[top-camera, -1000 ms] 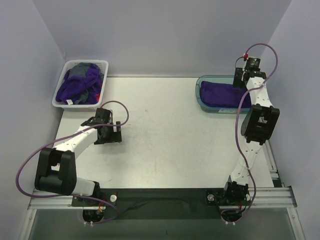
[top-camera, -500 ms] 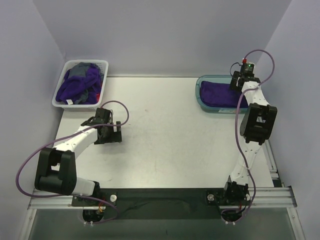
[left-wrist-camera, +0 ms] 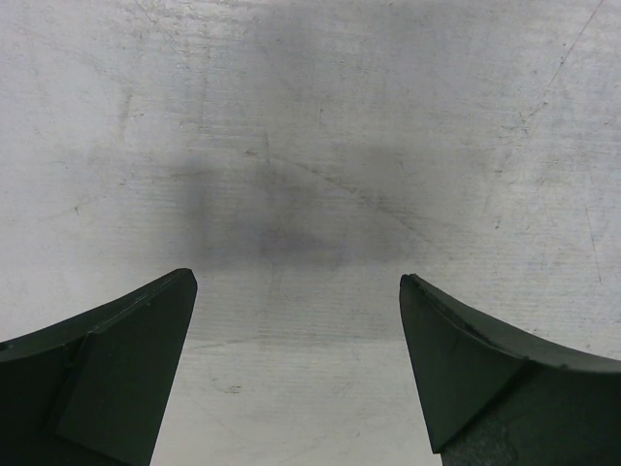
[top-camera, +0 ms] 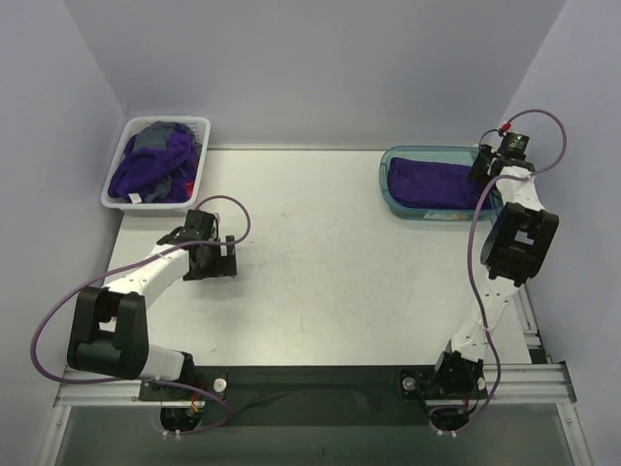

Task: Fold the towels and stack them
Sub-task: Neatly place the folded towel into the bin

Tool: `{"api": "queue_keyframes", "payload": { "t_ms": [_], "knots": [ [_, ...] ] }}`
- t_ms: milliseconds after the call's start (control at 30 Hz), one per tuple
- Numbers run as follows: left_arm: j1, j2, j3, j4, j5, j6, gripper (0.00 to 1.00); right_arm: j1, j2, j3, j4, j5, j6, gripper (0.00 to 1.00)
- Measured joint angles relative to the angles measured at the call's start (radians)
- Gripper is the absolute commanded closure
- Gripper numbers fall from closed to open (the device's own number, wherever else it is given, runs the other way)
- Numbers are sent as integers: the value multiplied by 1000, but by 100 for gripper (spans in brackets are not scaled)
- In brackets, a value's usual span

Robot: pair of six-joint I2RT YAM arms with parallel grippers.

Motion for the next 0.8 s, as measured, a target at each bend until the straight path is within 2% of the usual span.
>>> {"api": "queue_keyframes", "payload": {
  "t_ms": [433,800],
  "knots": [
    [0,48,7,0,18,1,3,-54,29,92,10,-81,16,62],
    [0,63,7,0,18,3,2,-55,156,135,5,-92,69,63]
  ]
}}
